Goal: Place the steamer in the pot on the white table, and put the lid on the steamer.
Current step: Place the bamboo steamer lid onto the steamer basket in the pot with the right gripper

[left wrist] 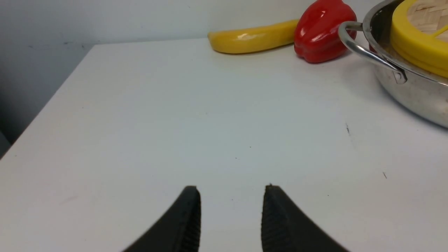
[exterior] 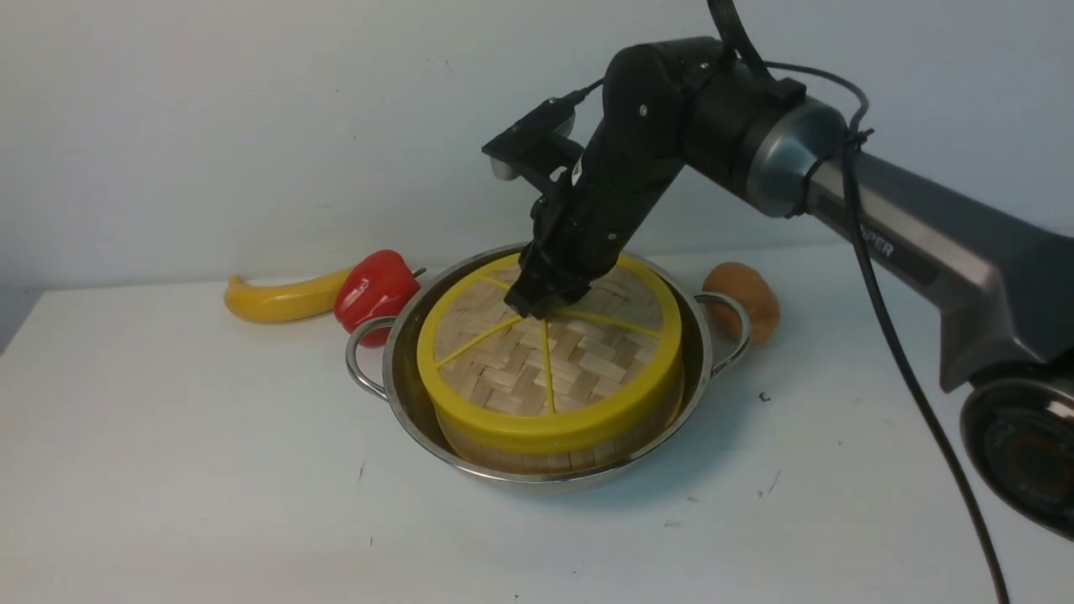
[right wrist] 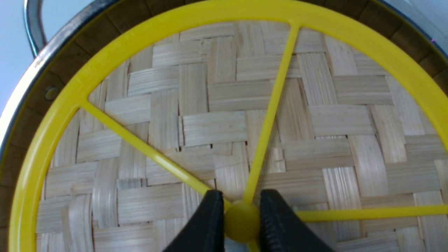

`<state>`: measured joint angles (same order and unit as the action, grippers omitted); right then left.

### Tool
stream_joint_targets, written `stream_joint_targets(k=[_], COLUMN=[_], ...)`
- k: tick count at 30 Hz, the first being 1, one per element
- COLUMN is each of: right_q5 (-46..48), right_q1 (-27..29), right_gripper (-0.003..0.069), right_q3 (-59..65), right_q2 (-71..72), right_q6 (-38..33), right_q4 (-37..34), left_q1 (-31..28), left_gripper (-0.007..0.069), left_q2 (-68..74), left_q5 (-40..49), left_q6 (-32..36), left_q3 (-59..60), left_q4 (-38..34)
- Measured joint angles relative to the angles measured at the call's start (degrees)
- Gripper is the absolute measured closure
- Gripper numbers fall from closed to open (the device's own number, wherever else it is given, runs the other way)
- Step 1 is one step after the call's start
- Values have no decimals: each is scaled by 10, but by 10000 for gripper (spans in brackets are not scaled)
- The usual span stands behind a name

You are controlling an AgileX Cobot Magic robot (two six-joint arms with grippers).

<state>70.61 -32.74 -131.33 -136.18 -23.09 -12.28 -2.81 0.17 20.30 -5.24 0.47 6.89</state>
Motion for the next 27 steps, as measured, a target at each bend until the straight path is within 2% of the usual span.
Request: stream_joint_targets(k=[2, 8, 12, 15, 20, 27], right_q5=[-1, -6, 0, 2, 3, -3], right_q1=[-1, -2, -2, -2, -2, -2], right_gripper=[484, 249, 153, 132, 138, 202], right_q3=[-1, -1, -2, -16, -87, -200], right_q2=[0, 1, 9, 18, 52, 70], right_q6=[6, 9, 9, 9, 11, 64], right_q4=[4, 19, 20, 13, -46, -220], left_q1=[0, 0, 0, 0, 0, 0], left_gripper=[384, 384, 384, 384, 384, 384], left_q2=[0, 0, 0, 0, 0, 0], left_q5=[0, 0, 0, 0, 0, 0], left_q6=[0, 0, 0, 0, 0, 0], left_q3=[0, 0, 0, 0, 0, 0], left_q4=[0, 0, 0, 0, 0, 0])
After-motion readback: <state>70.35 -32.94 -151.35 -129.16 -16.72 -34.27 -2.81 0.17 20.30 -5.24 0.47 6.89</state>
